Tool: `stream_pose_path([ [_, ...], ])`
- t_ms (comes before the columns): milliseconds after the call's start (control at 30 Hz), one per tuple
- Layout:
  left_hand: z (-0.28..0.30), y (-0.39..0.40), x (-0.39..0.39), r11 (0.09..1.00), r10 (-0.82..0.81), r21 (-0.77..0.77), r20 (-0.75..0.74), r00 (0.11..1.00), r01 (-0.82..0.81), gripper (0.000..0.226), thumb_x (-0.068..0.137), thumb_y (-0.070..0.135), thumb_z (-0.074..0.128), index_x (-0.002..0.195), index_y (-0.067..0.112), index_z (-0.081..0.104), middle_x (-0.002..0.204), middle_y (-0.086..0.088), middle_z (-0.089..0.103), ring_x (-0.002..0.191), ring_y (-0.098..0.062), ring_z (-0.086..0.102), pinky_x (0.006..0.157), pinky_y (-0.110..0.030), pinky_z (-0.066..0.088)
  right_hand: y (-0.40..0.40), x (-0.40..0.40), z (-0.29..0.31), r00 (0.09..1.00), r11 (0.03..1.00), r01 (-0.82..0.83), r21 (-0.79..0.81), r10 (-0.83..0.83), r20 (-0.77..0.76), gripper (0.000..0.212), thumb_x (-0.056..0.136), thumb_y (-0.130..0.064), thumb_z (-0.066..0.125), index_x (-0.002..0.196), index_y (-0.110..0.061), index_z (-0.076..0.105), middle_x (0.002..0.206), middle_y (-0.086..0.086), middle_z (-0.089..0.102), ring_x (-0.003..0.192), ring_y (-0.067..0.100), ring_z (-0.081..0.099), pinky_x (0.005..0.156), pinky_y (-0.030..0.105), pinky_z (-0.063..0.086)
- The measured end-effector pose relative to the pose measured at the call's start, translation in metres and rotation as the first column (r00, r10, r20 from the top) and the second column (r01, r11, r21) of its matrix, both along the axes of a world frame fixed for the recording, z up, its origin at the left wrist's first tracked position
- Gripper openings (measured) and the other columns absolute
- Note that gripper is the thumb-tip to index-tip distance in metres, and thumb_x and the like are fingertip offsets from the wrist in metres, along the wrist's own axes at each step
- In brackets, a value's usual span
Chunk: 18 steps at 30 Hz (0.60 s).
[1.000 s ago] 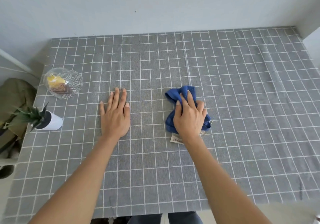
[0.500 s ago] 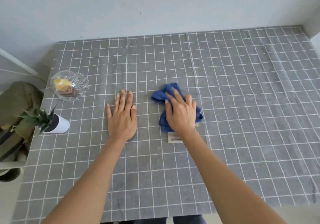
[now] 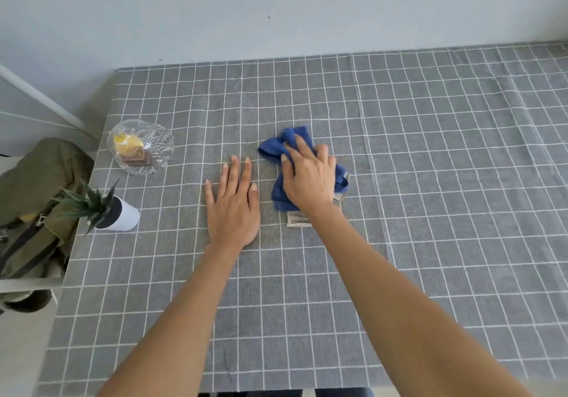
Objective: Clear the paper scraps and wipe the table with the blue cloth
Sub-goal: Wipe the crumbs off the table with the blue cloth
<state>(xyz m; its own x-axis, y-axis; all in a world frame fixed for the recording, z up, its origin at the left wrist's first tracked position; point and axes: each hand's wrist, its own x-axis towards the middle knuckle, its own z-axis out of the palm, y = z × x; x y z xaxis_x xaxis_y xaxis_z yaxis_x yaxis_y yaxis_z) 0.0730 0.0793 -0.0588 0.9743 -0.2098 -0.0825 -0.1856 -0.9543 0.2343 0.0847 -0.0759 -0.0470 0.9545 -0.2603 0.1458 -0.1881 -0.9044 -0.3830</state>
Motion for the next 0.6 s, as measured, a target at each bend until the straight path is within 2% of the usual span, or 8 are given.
stream_pose_path([
  [33,0.000,0.000,0.000,1.000,0.001,-0.003,-0.001,1.000,-0.001,0.052,0.101,0.037,0.011,0.150,0.031,-0.006,0.159,0.008,-0.011,0.146,-0.010,-0.010,0.119,-0.047,-0.005,-0.001,0.000,-0.001,0.998,0.998,-0.062,-0.024,0.063,0.013,0.035,0.096,-0.034,0.041,0.121,-0.021,0.062,0.138,-0.005,0.050,0.099,0.030,0.045,0.078,0.039,0.031],
  [67,0.001,0.000,0.000,1.000,0.001,-0.004,-0.004,1.000,-0.001,0.052,0.101,0.037,0.011,0.150,0.031,-0.006,0.159,0.008,-0.011,0.146,-0.010,-0.011,0.119,-0.047,-0.005,-0.005,0.001,-0.002,0.998,0.998,-0.058,-0.035,0.058,0.012,0.036,0.097,-0.035,0.040,0.122,-0.021,0.062,0.138,-0.005,0.050,0.099,0.030,0.046,0.078,0.039,0.032],
  [167,0.001,0.000,0.000,1.000,0.001,-0.001,-0.011,1.000,-0.001,0.053,0.101,0.038,0.010,0.150,0.031,-0.006,0.159,0.008,-0.011,0.146,-0.010,-0.011,0.118,-0.047,-0.006,-0.013,0.005,-0.004,0.985,0.985,0.173,0.014,-0.173,-0.019,0.038,0.097,-0.034,0.039,0.126,-0.020,0.059,0.141,-0.006,0.047,0.103,0.030,0.044,0.079,0.039,0.029],
  [200,0.001,0.000,0.000,1.000,0.000,0.003,-0.010,1.000,0.000,0.053,0.100,0.039,0.009,0.151,0.031,-0.007,0.159,0.008,-0.011,0.146,-0.010,-0.011,0.118,-0.047,-0.006,-0.011,0.006,-0.002,0.983,0.983,0.183,0.029,-0.182,-0.020,0.037,0.097,-0.034,0.039,0.125,-0.019,0.059,0.141,-0.005,0.046,0.102,0.031,0.044,0.079,0.039,0.029],
  [333,0.001,-0.001,0.001,1.000,0.006,-0.003,-0.016,1.000,-0.006,0.053,0.100,0.038,0.010,0.151,0.031,-0.006,0.159,0.008,-0.011,0.146,-0.010,-0.011,0.118,-0.047,-0.007,-0.008,-0.002,-0.001,0.997,0.996,-0.080,-0.042,0.080,-0.002,0.036,0.098,-0.035,0.038,0.123,-0.022,0.060,0.139,-0.006,0.049,0.099,0.030,0.045,0.079,0.039,0.032],
  [467,0.001,0.000,0.001,1.000,0.000,0.004,-0.013,1.000,0.000,0.053,0.100,0.038,0.009,0.151,0.031,-0.006,0.159,0.008,-0.010,0.146,-0.010,-0.010,0.118,-0.046,-0.008,-0.014,-0.001,-0.002,0.989,0.989,0.149,0.027,-0.148,-0.026,0.036,0.098,-0.035,0.038,0.123,-0.019,0.060,0.142,-0.004,0.046,0.104,0.031,0.044,0.080,0.039,0.030],
  [500,0.001,0.000,0.000,1.000,-0.001,0.004,-0.011,1.000,0.001,0.053,0.100,0.038,0.010,0.151,0.031,-0.005,0.159,0.007,-0.010,0.146,-0.010,-0.010,0.118,-0.046,-0.008,-0.009,-0.002,-0.001,0.991,0.991,0.132,0.029,-0.131,-0.035,0.037,0.098,-0.035,0.038,0.123,-0.020,0.060,0.143,-0.005,0.045,0.105,0.031,0.043,0.081,0.039,0.029],
  [600,0.000,-0.001,0.001,1.000,0.002,-0.001,0.000,1.000,-0.002,0.052,0.101,0.037,0.012,0.151,0.030,-0.003,0.159,0.007,-0.008,0.147,-0.011,-0.008,0.118,-0.046,-0.007,-0.003,-0.012,0.000,0.996,0.996,-0.090,-0.022,0.090,0.000,0.036,0.097,-0.036,0.038,0.121,-0.023,0.062,0.140,-0.006,0.048,0.100,0.030,0.044,0.079,0.038,0.031],
])
